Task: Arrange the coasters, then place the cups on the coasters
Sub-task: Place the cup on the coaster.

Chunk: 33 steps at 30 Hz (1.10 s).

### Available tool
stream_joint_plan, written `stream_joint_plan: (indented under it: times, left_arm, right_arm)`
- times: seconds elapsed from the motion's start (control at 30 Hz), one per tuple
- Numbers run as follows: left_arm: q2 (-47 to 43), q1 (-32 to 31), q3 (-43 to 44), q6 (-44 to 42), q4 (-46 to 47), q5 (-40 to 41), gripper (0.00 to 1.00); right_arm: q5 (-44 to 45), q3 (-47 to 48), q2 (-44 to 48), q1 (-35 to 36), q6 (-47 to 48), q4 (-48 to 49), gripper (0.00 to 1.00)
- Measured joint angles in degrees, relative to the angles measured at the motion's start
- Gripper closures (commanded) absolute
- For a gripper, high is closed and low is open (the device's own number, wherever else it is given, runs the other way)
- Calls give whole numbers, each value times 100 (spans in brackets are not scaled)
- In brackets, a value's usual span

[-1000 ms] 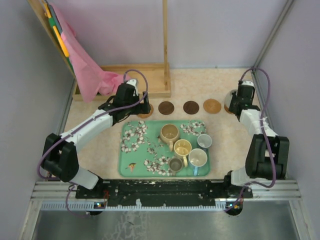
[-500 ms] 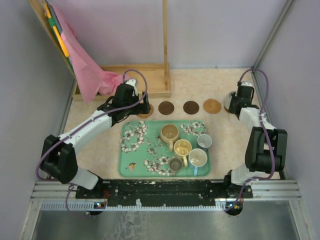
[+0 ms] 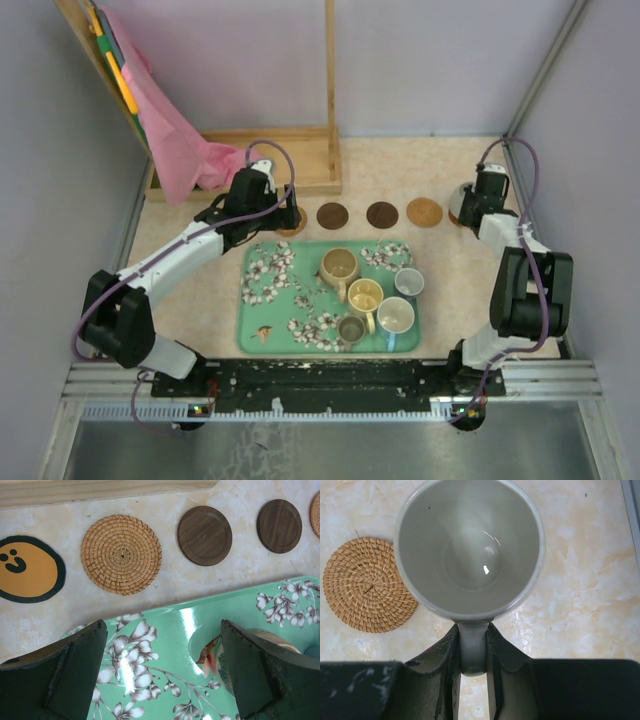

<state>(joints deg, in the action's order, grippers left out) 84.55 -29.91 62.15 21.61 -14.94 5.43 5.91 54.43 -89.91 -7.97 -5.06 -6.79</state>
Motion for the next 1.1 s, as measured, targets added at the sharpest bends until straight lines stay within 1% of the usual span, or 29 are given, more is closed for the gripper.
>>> stream_joint_plan:
  times: [0.73,1.1]
  left_arm:
    - [0,0,0,2,0,-17,0]
    - [2,0,0,2,0,-66,0]
  right_arm:
    - [-26,-44,-125,-83,-120,448,100]
    - [-66,-120,-122,-85,-201,511,100]
